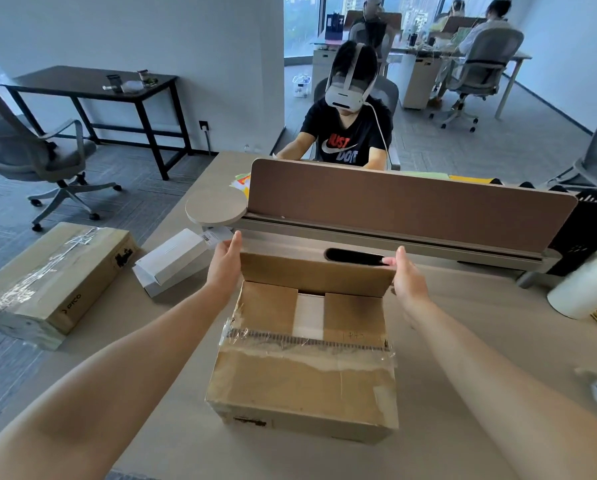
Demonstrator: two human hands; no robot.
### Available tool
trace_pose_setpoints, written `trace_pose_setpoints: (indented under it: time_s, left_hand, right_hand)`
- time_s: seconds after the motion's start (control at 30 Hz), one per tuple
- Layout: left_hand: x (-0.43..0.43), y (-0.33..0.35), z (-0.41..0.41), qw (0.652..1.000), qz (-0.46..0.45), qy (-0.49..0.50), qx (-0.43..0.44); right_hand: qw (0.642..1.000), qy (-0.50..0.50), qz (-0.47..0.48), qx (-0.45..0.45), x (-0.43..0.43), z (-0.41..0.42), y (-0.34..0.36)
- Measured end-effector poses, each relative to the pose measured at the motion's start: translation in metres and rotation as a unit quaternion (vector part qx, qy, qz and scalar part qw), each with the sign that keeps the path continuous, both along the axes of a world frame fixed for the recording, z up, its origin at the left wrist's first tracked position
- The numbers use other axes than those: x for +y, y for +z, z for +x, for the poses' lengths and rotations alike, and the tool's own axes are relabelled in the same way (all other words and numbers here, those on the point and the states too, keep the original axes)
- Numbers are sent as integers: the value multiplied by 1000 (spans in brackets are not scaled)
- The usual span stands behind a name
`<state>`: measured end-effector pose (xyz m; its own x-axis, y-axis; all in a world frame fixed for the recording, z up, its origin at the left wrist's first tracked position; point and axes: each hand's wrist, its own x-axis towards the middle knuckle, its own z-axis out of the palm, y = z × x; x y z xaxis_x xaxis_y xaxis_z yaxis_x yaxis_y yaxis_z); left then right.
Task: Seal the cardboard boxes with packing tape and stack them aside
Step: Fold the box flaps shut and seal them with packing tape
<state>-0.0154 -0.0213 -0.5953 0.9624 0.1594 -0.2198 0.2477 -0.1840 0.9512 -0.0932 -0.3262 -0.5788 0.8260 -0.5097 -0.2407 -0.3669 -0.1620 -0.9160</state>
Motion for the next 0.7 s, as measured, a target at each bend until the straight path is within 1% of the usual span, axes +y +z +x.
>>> trace_pose_setpoints:
  time_s: [0.1,0.13,0.17,0.2,0.27,0.33,0.4,0.47,0.6,0.7]
  left_hand:
    - [4,10,-27,998,44,-26,-38]
    - [4,12,-37,995,80,-46,-46]
    - [4,12,-47,986,139,-74,-55]
    - [4,10,-56,968,217,-108,-69]
    - [-1,2,-73,912,357,-176,-103]
    - [-6,-8,-87,859,437,-242,-113]
    - [-11,-20,-97,820,483,-288,-108]
    - [-14,-32,-106,796,509,-311,-103]
    - [-14,-53,-120,761,549,-329,-103]
    - [-11,-67,-127,748,568,-323,-115]
  right_hand:
    - [999,40,7,-20,4,-18,1]
    - [998,61,-11,-11,8,-26,-1]
    - [995,87,-50,1,13,-33,-5]
    - [987,116,-110,20,18,-40,-10]
    - [960,164,-222,45,32,-55,-19]
    - [939,203,-271,54,47,-68,-29]
    - [921,236,-302,69,61,-78,-44]
    - [897,256,-352,79,71,-84,-59]
    - [864,289,-406,78,73,-96,-80]
    - [837,296,-456,69,72,-106,-91]
